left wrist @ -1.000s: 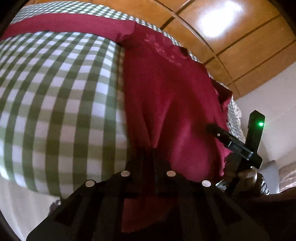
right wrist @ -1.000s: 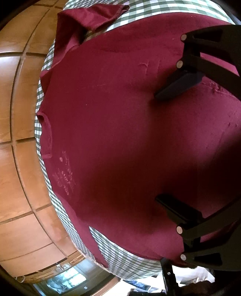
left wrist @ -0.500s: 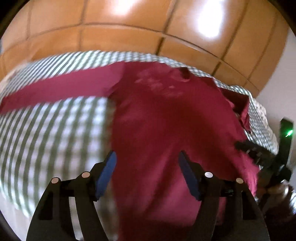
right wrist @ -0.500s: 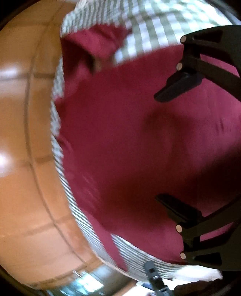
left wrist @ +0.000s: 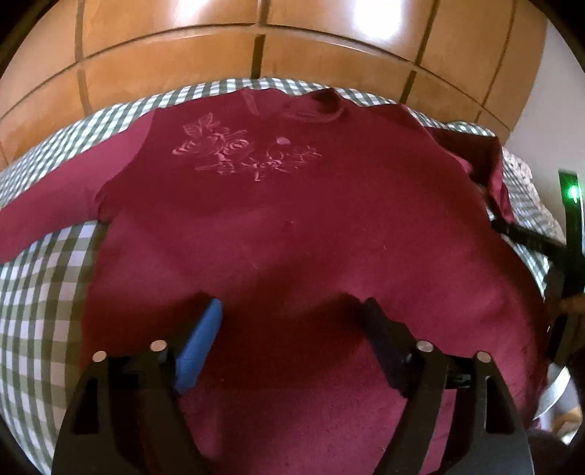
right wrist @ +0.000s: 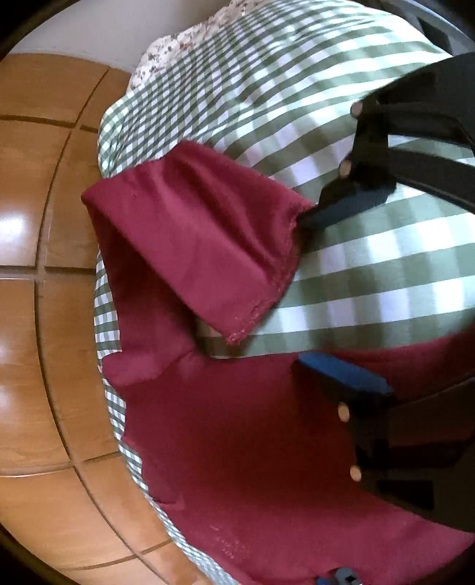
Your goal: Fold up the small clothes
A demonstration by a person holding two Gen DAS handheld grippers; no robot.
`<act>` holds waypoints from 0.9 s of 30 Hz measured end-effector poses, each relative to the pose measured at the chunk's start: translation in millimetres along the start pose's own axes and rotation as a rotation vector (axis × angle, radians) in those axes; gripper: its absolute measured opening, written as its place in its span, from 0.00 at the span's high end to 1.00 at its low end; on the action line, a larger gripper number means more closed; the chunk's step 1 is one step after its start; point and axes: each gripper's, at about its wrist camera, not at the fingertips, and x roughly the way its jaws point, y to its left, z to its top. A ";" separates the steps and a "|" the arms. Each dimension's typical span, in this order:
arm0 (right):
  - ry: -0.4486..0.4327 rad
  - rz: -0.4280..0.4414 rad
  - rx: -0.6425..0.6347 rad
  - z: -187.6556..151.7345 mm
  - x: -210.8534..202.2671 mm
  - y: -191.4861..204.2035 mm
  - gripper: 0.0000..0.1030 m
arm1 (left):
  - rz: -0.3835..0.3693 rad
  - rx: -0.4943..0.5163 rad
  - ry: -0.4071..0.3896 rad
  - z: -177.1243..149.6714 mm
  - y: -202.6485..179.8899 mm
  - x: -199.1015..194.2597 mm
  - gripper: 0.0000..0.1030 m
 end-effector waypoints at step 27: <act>-0.081 0.144 0.052 50.7 -38.3 -51.5 0.28 | -0.002 0.021 -0.014 -0.7 -1.1 8.8 0.11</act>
